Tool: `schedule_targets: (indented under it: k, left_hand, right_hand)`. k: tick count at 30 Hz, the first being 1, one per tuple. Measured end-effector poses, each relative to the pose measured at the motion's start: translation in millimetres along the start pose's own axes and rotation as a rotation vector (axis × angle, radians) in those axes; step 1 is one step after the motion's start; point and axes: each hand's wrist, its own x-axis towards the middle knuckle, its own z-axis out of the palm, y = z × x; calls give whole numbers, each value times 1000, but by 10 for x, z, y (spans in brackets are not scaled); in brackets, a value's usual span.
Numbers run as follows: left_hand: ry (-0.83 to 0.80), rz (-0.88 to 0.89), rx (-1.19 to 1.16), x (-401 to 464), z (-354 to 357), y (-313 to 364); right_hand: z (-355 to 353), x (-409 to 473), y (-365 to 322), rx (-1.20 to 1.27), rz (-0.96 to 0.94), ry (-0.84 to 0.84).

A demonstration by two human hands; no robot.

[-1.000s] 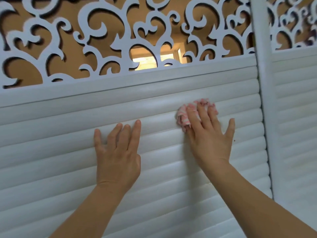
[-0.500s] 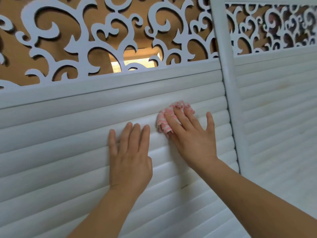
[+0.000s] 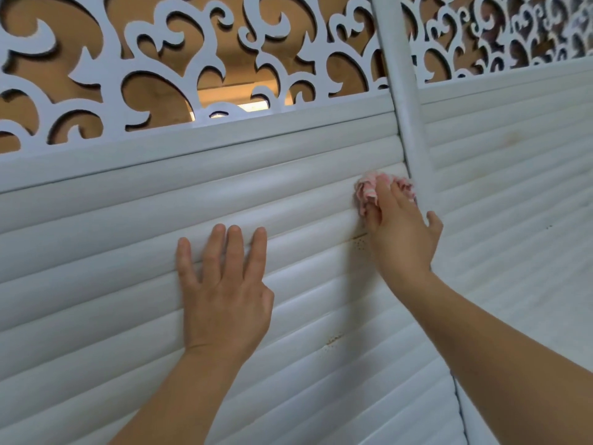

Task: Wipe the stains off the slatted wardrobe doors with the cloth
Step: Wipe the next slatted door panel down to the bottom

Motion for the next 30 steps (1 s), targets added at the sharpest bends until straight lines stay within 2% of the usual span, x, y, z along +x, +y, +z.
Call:
schedule_targets:
  k: [3,10,13,18,22,24,27,30]
  left_hand:
    - [22,5,15,-11,12,-14]
    - [27,8,24,-14,48,4]
    - [38,48,38,-17,60,-33]
    - [70,63,47,-18,87,-28]
    - [87,48,39,-27,107,-15]
    - [89,44,32,-31,106,-11]
    - [102,37,19,-30,114,-4]
    - [104,26,13,-21,122,4]
  right_hand:
    - [141,-263,-52,-82,-114,10]
    - [109,-640,-345,-137,-562,86]
    - [71,-515,-212,-190,-638,140]
    - [25,-172,187,-245,-415,89]
    - [-86,33,413,-240,-175,-60]
    - [-86,39,447,-201,-96,-40]
    - [-17,-102,358,-99,-48,27]
    - [106,-376,245,-109,-143,81]
